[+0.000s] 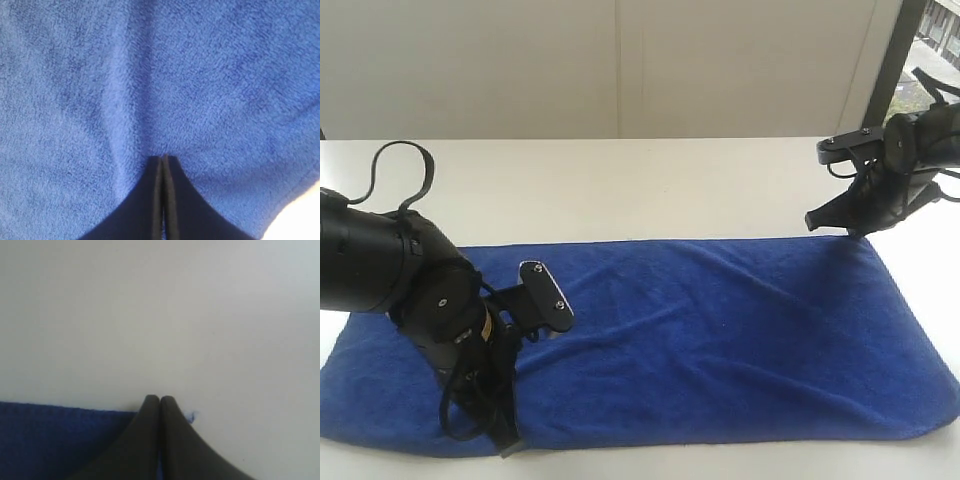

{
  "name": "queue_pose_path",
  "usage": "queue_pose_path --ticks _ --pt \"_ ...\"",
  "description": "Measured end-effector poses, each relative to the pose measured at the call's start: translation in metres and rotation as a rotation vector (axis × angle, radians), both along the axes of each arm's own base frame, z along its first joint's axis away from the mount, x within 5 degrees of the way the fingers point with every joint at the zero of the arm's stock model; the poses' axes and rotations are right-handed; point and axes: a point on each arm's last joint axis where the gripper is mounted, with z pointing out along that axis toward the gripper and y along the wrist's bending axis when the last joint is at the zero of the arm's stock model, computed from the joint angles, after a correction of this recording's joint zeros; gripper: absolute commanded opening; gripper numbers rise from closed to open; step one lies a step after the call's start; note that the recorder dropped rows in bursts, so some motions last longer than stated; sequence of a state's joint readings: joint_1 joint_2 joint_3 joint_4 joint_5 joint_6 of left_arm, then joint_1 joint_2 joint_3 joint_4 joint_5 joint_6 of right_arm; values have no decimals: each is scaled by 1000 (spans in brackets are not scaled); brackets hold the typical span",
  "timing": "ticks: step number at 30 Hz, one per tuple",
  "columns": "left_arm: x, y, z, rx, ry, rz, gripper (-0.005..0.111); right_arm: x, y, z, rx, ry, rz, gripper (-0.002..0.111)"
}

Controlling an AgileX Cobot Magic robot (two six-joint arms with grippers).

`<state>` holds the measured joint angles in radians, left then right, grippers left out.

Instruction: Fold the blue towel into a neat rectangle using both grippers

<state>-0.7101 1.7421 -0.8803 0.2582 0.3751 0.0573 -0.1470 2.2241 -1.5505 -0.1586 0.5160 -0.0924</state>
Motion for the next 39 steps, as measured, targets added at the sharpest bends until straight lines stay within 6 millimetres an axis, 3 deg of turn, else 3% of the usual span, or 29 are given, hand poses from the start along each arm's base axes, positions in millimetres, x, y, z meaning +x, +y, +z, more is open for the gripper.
queue_pose_path --ticks 8,12,17,20,22,25,29,34,39 --pt "-1 -1 4 -49 -26 28 0 -1 0 9 -1 -8 -1 0" --pt "-2 -1 15 -103 -61 42 0 -4 1 46 5 -86 -12 0" --pt "-9 4 54 -193 -153 58 0 -14 4 92 10 -146 -23 0" --pt "-14 21 74 -192 -146 160 0 -26 17 119 41 -144 11 0" --pt "-14 41 81 -156 -135 283 0 -33 38 136 84 -143 92 0" --pt "-13 80 80 -107 -140 477 0 -45 86 150 200 -150 252 0" --pt "-19 115 72 -161 -143 670 0 -65 153 146 300 -110 457 0" --pt "-39 136 55 -342 -133 821 0 -103 236 118 316 -5 706 0" --pt "-48 134 68 -651 -245 917 0 -131 286 108 314 22 847 0"
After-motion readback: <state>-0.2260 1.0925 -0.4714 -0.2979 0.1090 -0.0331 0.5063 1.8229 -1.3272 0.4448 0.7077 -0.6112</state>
